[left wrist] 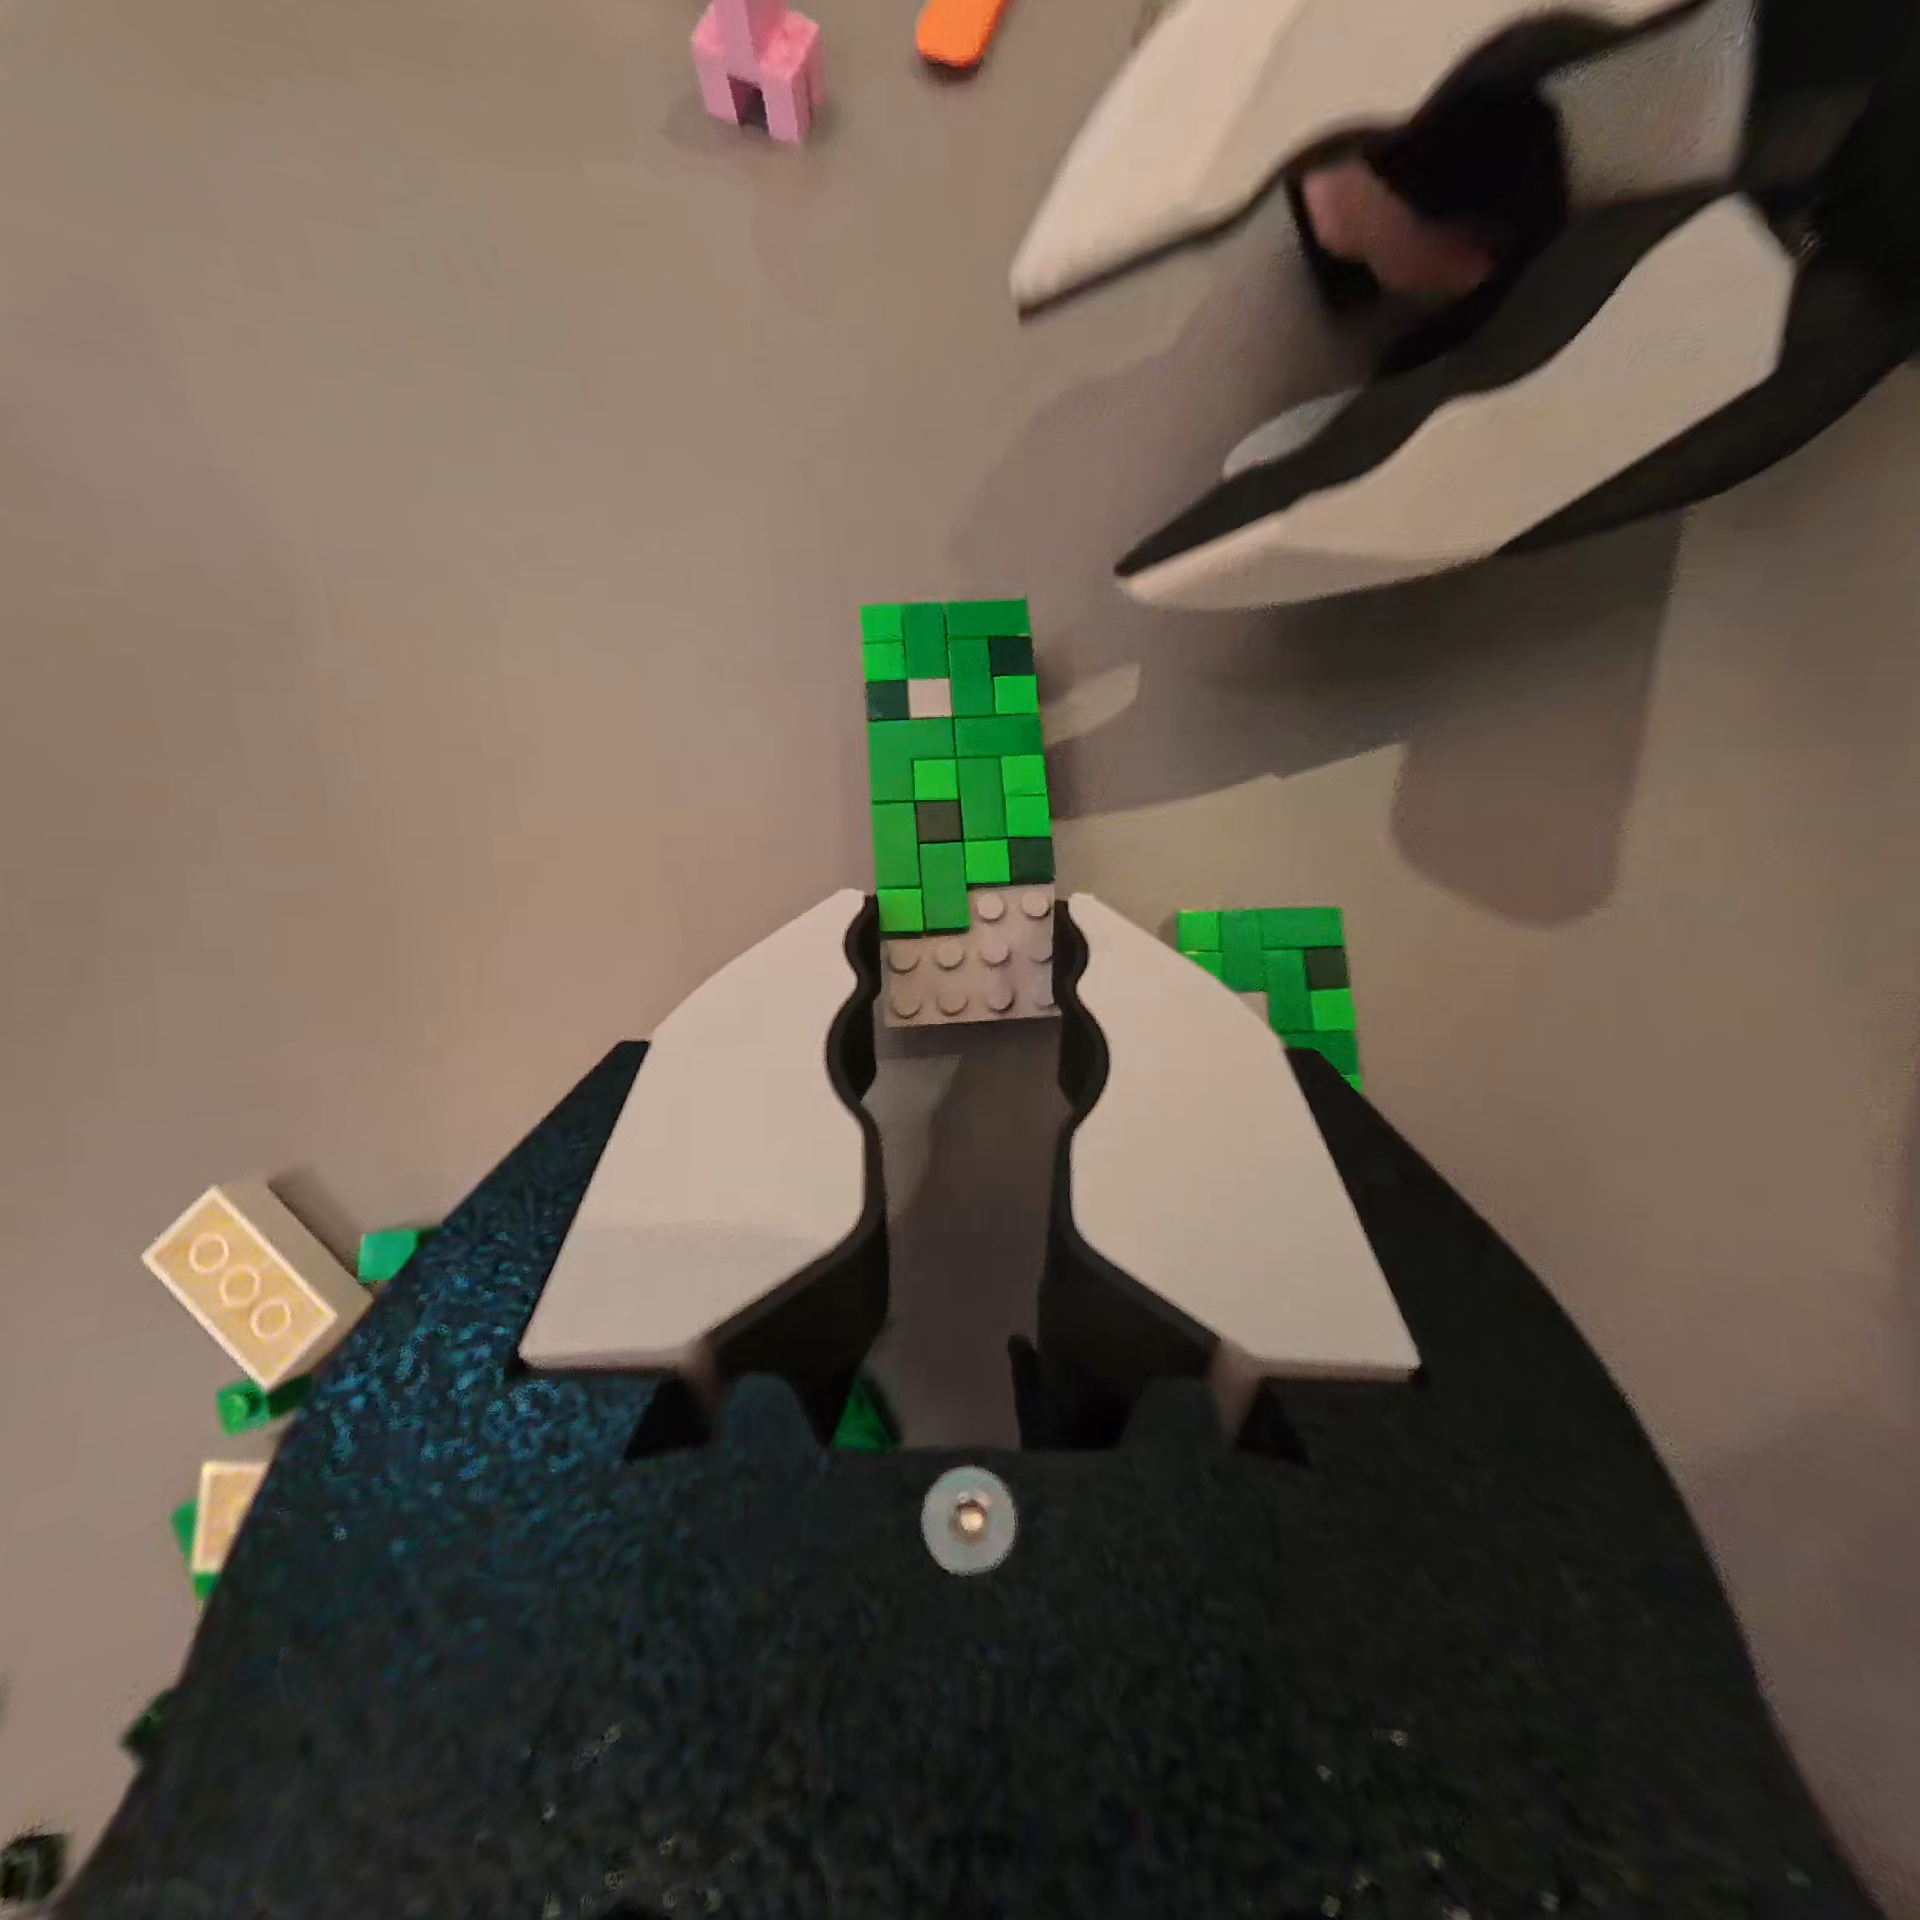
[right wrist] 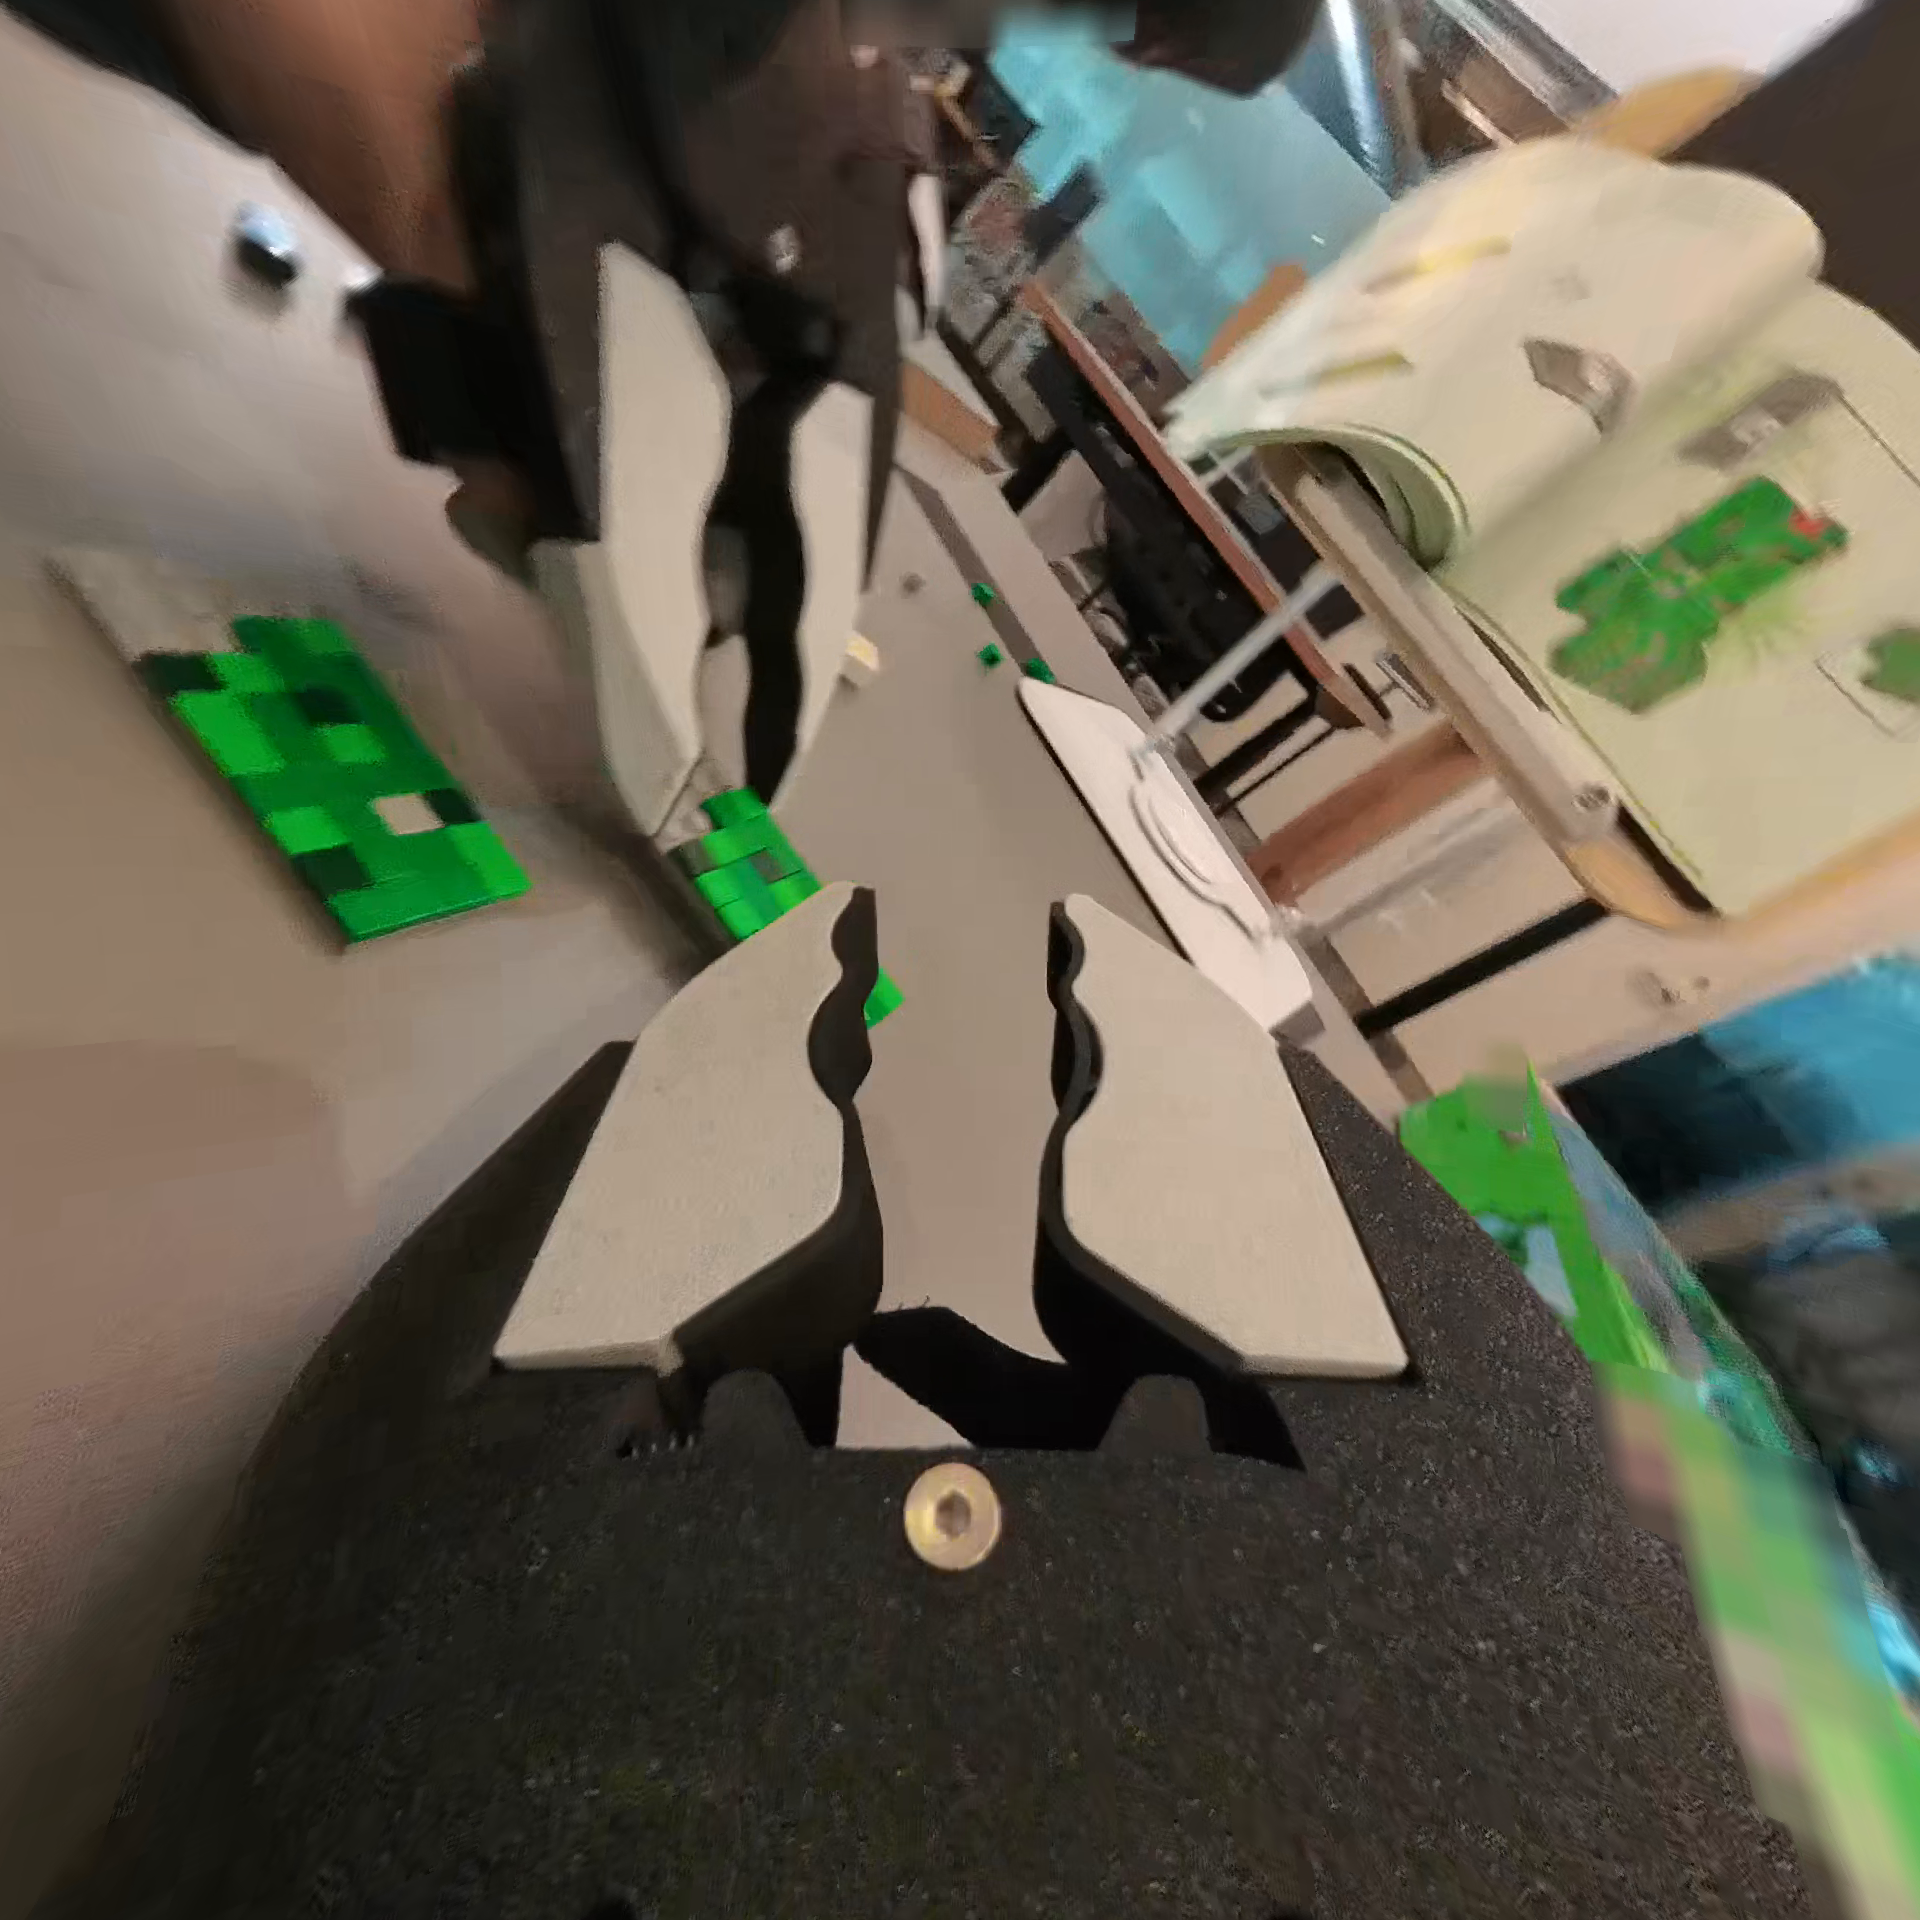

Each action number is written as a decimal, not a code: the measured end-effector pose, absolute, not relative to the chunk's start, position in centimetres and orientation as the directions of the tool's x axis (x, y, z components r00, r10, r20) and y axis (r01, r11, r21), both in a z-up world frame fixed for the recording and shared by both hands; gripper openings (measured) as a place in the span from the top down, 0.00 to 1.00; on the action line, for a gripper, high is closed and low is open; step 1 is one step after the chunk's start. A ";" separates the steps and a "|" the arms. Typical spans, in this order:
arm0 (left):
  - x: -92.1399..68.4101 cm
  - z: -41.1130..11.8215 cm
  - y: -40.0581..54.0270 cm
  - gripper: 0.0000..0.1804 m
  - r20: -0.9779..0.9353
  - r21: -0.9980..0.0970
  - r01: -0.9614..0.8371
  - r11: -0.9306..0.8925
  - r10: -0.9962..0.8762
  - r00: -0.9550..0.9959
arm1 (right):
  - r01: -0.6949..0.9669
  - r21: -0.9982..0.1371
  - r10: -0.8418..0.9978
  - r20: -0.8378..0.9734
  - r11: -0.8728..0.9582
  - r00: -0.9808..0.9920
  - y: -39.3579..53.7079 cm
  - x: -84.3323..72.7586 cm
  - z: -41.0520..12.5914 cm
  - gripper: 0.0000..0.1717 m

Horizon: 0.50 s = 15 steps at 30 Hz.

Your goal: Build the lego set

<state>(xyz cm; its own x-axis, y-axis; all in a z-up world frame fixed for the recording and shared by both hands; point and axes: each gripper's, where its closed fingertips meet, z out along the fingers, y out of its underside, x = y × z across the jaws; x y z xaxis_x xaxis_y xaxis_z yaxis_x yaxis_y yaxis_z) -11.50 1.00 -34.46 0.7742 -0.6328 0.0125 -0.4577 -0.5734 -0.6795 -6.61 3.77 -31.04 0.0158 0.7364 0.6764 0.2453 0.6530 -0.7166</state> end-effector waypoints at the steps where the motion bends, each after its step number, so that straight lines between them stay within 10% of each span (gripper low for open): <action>1: -11.4 -34.7 1.2 0.83 0.011 -0.666 -0.475 -0.575 -0.644 0.765 | 0.249 -0.734 0.748 0.662 0.631 0.056 4.4 -6.5 -30.6 0.82; 11: -11.1 -35.7 2.3 0.81 0.064 -0.621 -0.514 -0.592 -0.692 0.719 | 0.160 -0.897 0.858 0.441 0.412 0.264 8.4 -5.2 -28.2 0.86; 15: -11.6 -34.5 2.6 0.64 0.062 -0.672 -0.453 -0.585 -0.655 0.753 | 0.180 -0.875 0.830 0.484 0.450 0.277 8.6 -5.3 -28.1 0.86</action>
<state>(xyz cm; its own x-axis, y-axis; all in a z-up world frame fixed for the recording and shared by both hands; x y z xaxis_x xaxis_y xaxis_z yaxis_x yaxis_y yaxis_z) -11.59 2.63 -34.55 0.7531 -0.6549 0.0624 -0.4533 -0.5854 -0.6722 -5.31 8.64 -28.14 0.2767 0.8300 0.4842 0.1797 0.4503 -0.8746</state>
